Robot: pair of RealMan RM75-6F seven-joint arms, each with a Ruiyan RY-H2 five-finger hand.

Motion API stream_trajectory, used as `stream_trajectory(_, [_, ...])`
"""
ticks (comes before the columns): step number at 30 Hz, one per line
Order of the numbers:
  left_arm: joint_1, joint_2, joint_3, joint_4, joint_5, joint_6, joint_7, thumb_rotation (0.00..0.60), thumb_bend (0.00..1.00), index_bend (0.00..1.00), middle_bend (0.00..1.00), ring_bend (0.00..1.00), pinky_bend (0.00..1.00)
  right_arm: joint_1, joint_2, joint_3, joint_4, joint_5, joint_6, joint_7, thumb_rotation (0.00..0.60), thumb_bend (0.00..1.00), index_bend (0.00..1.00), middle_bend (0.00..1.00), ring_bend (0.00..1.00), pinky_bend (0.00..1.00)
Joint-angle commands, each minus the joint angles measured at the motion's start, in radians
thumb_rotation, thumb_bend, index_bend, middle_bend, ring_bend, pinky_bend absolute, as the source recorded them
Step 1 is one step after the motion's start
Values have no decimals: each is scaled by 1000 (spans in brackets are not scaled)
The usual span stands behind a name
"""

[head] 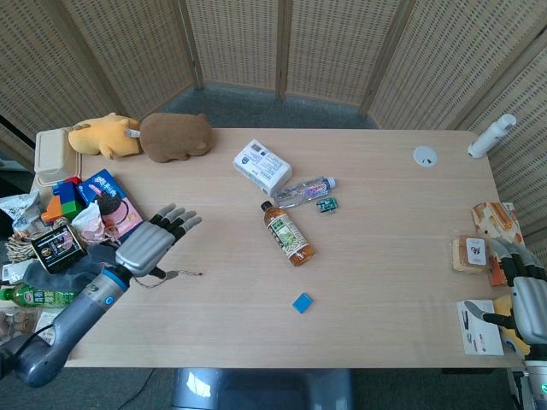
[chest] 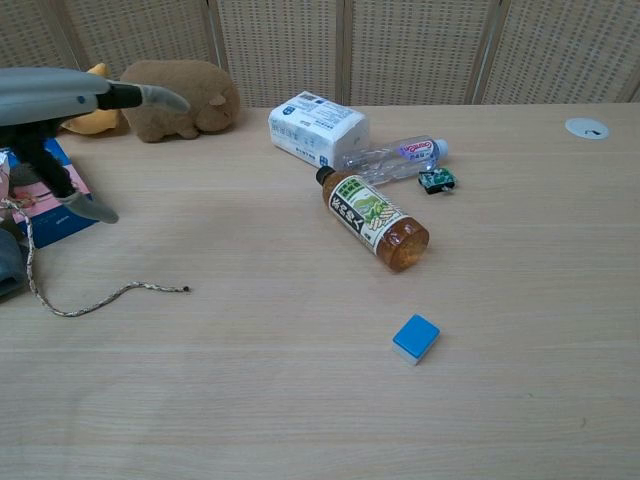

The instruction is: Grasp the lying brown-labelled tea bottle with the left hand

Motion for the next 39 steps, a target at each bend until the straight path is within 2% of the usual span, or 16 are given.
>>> stream_trajectory(1, [-74,-92,-29,87,-22,-64,10,600,0,0,0,0,0,-5,1,1,1,8,3,5,600,15,0,0,0,0])
stream_trajectory(9, [-225,-293,-67,294,-45,-177,-5,600,0,0,0,0,0,-29,26,5,2,27,28,18,600,16,0,0,0,0])
stream_trajectory(21, [-437,-568,-92,644,16,-266,-115,600,0,0,0,0,0,-96,76,3,4,63,89,50,600,16,0,0,0,0])
stream_trajectory(30, [-574,-724,-104,876,28,-344,-204,600,0,0,0,0,0,-138,89,0,6,94,117,66,600,16,0,0,0,0])
stream_trajectory(39, [-655,-819,-85,1049,36,-408,-248,600,0,0,0,0,0,-172,97,1,2,114,141,79,600,15,0,0,0,0])
